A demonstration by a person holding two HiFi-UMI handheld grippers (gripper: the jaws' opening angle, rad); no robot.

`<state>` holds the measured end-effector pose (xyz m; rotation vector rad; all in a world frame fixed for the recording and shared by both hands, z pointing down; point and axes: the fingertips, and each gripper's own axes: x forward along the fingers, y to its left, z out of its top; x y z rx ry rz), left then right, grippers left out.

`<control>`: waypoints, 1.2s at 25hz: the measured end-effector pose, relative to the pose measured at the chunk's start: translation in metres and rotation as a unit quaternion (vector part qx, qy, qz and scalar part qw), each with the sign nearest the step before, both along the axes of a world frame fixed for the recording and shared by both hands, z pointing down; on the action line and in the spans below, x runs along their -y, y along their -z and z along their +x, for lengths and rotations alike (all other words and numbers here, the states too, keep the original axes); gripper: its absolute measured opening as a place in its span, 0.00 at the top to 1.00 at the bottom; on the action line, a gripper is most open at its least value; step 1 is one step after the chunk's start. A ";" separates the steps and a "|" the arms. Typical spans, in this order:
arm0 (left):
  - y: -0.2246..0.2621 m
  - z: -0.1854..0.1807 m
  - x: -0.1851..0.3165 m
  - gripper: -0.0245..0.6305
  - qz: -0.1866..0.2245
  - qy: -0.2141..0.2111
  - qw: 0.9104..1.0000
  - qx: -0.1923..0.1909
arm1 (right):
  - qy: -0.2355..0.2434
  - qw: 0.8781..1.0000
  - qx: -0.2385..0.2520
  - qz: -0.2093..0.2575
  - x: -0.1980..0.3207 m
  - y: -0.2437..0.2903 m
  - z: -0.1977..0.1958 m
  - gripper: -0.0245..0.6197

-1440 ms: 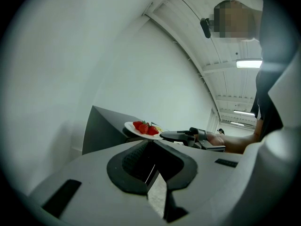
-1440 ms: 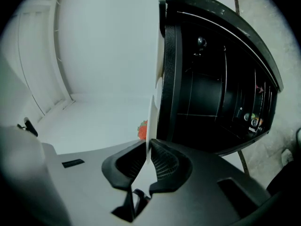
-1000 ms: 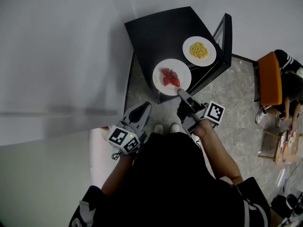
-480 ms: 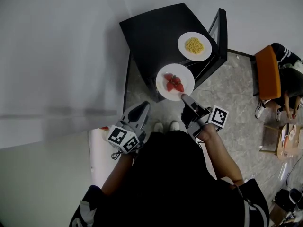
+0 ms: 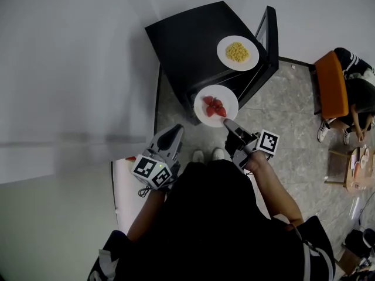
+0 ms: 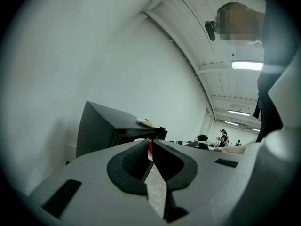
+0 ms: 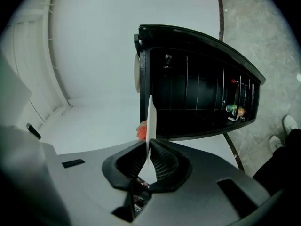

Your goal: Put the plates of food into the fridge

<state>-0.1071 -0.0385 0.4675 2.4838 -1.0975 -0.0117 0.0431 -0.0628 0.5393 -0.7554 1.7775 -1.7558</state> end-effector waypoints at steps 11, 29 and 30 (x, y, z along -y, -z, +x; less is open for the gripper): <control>0.010 -0.018 -0.016 0.92 0.000 0.019 1.000 0.013 | 0.008 1.000 -0.025 -0.015 0.015 -0.053 -0.008 0.90; 0.005 -0.028 -0.005 0.92 -0.008 0.035 0.999 0.026 | 0.022 0.997 -0.064 -0.037 0.065 -0.121 -0.029 0.90; 0.004 -0.028 -0.005 0.92 -0.009 0.035 0.999 0.027 | 0.022 0.997 -0.064 -0.037 0.068 -0.122 -0.029 0.90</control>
